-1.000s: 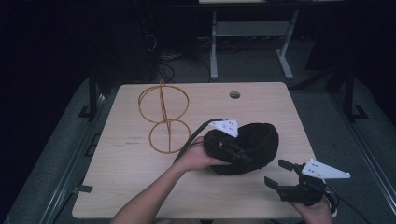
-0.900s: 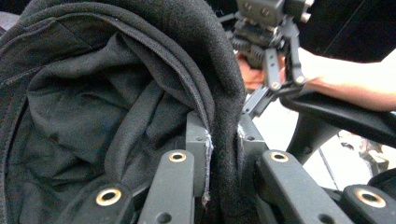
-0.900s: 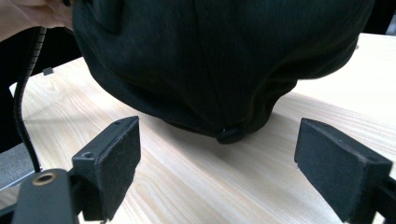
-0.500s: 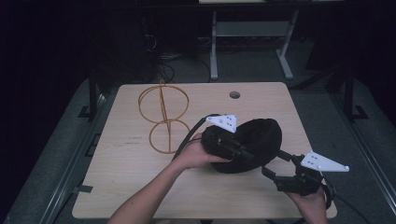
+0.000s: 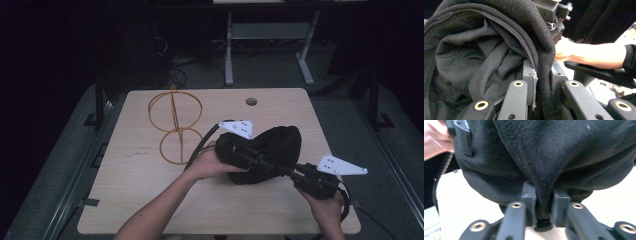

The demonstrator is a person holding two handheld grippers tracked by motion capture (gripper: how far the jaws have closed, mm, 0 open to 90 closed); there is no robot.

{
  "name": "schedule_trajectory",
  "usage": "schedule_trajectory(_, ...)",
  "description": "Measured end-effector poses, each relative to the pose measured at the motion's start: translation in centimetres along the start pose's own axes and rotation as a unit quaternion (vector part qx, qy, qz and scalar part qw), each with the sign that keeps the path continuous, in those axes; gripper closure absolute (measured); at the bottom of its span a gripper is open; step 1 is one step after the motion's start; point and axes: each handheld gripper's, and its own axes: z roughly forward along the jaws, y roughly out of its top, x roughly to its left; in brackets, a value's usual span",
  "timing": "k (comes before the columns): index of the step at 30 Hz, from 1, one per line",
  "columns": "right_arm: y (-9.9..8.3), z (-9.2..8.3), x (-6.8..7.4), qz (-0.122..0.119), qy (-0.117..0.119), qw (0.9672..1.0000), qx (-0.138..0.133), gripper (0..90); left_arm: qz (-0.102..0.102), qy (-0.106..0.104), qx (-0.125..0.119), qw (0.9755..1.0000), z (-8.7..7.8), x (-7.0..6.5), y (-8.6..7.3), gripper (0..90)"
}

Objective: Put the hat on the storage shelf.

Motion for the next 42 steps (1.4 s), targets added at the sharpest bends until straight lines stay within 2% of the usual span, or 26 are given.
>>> schedule_trajectory(3, 0.6, -0.2, -0.1, -0.01, 0.002, 0.9999, 0.003, 85.0, 0.0, 0.011, 0.0, 0.9999, -0.3, 0.1, -0.1, 76.6)
schedule_trajectory(8, 1.5, -0.4, 0.3, -0.023, -0.008, 0.9997, 0.007, 86.0, 0.0, 0.028, 0.002, 0.9996, -0.7, 0.0, -0.2, 71.7)
schedule_trajectory(10, 2.2, -0.5, 0.5, -0.039, -0.014, 0.9991, 0.007, 86.3, 0.001, 0.04, 0.002, 0.9992, -1.2, 0.1, -0.4, 69.4)
schedule_trajectory(17, 3.9, -0.6, 0.8, -0.064, -0.015, 0.9978, 0.01, 86.5, 0.008, 0.065, -0.003, 0.9979, -2.2, -0.1, -0.5, 63.6)
schedule_trajectory(20, 4.6, -0.6, 0.9, -0.073, -0.017, 0.9971, 0.013, 86.6, 0.017, 0.08, -0.009, 0.9966, -2.9, -0.2, -0.5, 58.3)
schedule_trajectory(21, 5.0, -0.6, 0.9, -0.076, -0.019, 0.9968, 0.015, 86.6, 0.023, 0.098, -0.008, 0.9949, -3.3, -0.6, -0.5, 52.4)
schedule_trajectory(22, 5.0, -0.6, 0.9, -0.076, -0.019, 0.9968, 0.015, 86.6, 0.023, 0.098, -0.008, 0.9949, -3.3, -0.6, -0.5, 50.6)
schedule_trajectory(25, 6.0, -0.5, 0.9, -0.089, -0.018, 0.9957, 0.018, 86.6, 0.028, 0.12, -0.007, 0.9923, -4.3, -1.3, -0.5, 47.5)
schedule_trajectory(27, 6.5, -0.4, 0.9, -0.096, -0.019, 0.995, 0.019, 86.6, 0.03, 0.127, -0.005, 0.9914, -4.8, -1.5, -0.6, 45.8)
schedule_trajectory(32, 7.4, -0.6, 0.8, -0.097, -0.017, 0.9949, 0.02, 86.7, 0.032, 0.142, -0.005, 0.9894, -5.8, -2.0, -0.9, 44.4)
schedule_trajectory(33, 7.7, -0.7, 0.7, -0.096, -0.019, 0.995, 0.02, 86.6, 0.039, 0.154, 0.007, 0.9873, -6.2, -2.2, -1.2, 43.9)
schedule_trajectory(34, 7.7, -0.7, 0.7, -0.096, -0.019, 0.995, 0.02, 86.6, 0.039, 0.154, 0.007, 0.9873, -6.2, -2.2, -1.2, 43.7)
schedule_trajectory(35, 8.0, -1.0, 0.4, -0.088, -0.017, 0.996, 0.011, 86.6, 0.039, 0.162, 0.012, 0.986, -6.5, -2.4, -1.6, 43.4)
schedule_trajectory(38, 8.4, -1.4, 0.1, -0.081, -0.018, 0.9965, 0.005, 86.6, 0.035, 0.166, 0.013, 0.9854, -7.0, -2.6, -2.2, 43.0)
schedule_trajectory(40, 8.8, -1.7, -0.2, -0.076, -0.018, 0.997, 0.003, 86.6, 0.029, 0.172, 0.014, 0.9845, -7.5, -2.8, -3.0, 43.0)
schedule_trajectory(42, 9.2, -1.8, -0.3, -0.074, -0.019, 0.9971, 0.006, 86.6, 0.031, 0.18, 0.021, 0.983, -7.8, -2.9, -3.5, 42.8)
